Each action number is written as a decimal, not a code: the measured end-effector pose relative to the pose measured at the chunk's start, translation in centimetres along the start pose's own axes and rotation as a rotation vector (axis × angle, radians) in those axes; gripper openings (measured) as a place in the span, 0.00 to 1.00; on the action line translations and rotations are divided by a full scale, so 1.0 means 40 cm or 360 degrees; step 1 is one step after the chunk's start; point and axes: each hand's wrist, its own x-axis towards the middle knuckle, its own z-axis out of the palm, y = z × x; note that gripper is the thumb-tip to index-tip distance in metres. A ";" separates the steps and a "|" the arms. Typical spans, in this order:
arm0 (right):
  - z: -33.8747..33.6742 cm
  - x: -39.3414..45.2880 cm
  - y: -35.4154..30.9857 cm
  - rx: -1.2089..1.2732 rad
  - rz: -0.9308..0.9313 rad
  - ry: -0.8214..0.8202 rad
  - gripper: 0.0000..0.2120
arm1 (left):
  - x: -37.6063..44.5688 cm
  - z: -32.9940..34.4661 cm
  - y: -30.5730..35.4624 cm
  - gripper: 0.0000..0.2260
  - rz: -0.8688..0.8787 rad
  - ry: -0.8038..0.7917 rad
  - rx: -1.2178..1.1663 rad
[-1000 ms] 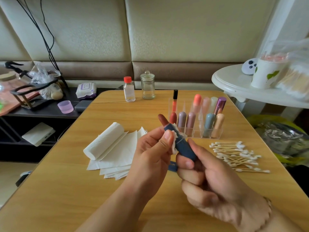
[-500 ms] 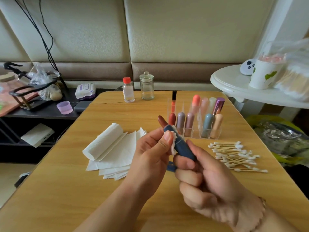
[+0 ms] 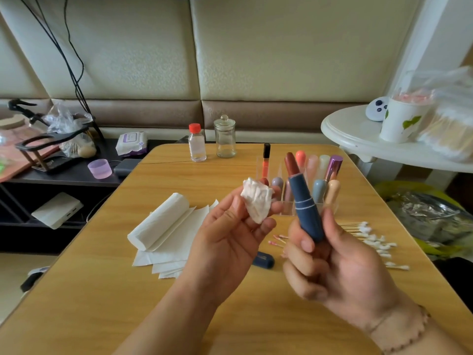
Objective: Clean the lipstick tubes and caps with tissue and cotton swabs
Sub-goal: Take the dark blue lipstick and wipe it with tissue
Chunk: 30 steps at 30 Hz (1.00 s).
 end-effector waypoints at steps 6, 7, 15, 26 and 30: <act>0.003 -0.002 -0.012 -0.0151 -0.0132 0.0021 0.21 | -0.002 0.003 0.003 0.18 -0.0130 -0.0166 -0.0044; 0.005 -0.002 -0.012 -0.0166 -0.0138 0.0027 0.21 | -0.003 0.002 0.003 0.18 -0.0134 -0.0164 -0.0059; 0.033 0.006 0.008 -0.0734 -0.0136 0.0430 0.26 | 0.000 0.002 0.007 0.12 -0.0058 0.0302 0.0554; 0.048 0.038 0.058 -0.1195 -0.0193 0.0553 0.24 | -0.018 0.024 -0.007 0.17 0.0017 0.0084 0.1172; 0.058 0.041 0.049 -0.1344 -0.0148 0.0645 0.22 | -0.019 0.029 -0.009 0.14 0.0138 0.0123 0.1254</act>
